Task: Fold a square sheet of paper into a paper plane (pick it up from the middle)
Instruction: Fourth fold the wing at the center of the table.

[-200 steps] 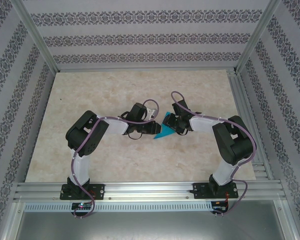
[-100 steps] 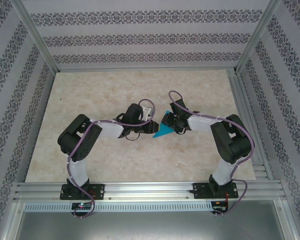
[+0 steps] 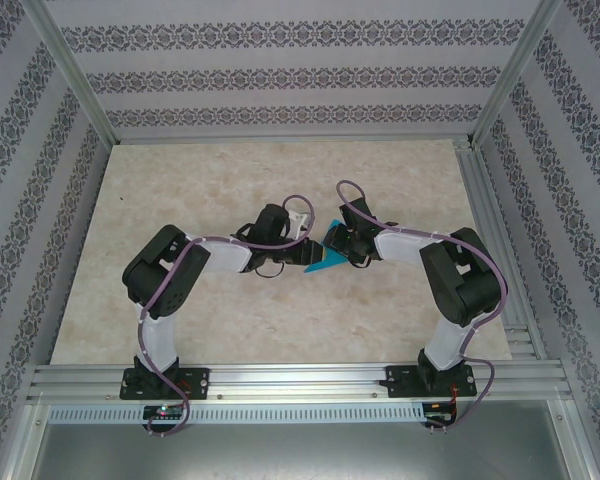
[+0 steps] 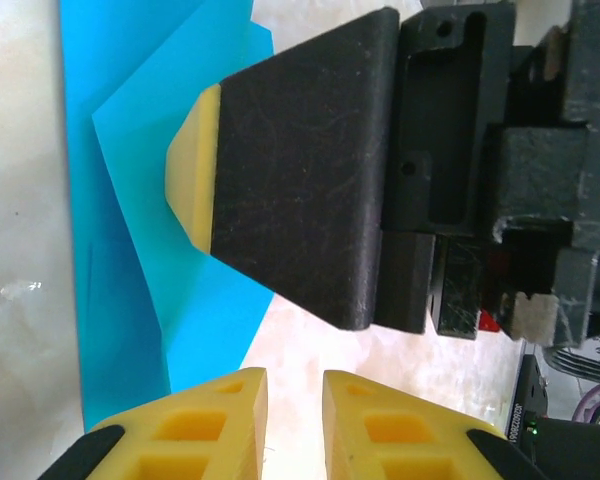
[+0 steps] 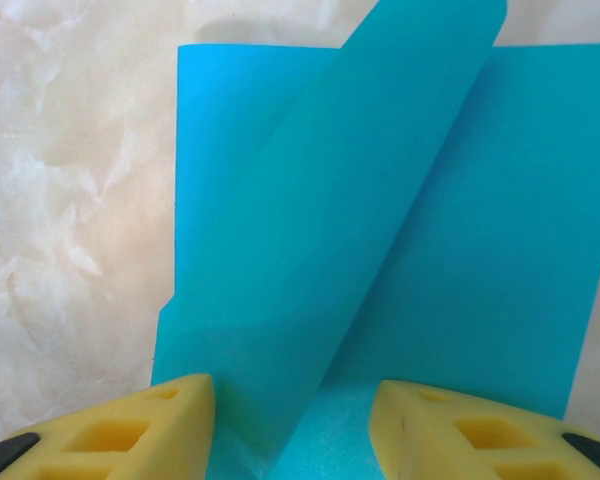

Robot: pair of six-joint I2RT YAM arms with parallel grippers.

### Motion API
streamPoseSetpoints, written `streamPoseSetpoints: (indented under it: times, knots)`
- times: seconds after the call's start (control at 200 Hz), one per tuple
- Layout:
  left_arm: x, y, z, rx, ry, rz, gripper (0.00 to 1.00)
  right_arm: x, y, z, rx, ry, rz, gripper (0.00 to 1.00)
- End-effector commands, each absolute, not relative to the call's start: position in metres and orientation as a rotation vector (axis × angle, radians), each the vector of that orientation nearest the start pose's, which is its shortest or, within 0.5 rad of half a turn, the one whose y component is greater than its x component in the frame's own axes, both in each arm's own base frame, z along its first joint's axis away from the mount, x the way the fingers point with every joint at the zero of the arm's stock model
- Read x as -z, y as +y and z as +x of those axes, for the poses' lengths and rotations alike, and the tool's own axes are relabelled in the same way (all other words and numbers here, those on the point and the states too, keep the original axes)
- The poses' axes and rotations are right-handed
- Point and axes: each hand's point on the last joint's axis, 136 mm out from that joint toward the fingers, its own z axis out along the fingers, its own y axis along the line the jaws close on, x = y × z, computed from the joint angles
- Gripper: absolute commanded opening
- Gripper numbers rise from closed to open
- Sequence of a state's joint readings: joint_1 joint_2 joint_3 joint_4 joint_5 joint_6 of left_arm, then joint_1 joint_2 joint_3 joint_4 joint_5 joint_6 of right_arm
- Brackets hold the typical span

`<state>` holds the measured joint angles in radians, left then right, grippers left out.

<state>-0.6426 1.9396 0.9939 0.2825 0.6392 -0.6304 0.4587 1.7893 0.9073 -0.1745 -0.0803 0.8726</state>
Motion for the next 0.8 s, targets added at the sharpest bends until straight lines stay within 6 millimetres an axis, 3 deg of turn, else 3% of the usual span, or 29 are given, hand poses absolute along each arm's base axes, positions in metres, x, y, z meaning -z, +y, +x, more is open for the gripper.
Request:
streamPoseSetpoints:
  times: [0.0,0.24,0.794]
  knots:
    - [-0.059,-0.369,0.317,1.329,2.462,0.440,0.23,0.088,0.125,0.252,-0.034,3.050,0.660,0.50]
    - [-0.041,-0.362,0.319,1.241,2.548,0.394,0.21,0.089,0.124,0.250,-0.025,3.052,0.670,0.50]
    - [-0.030,-0.355,0.324,1.163,2.582,0.351,0.16,0.092,0.121,0.247,-0.003,3.055,0.679,0.48]
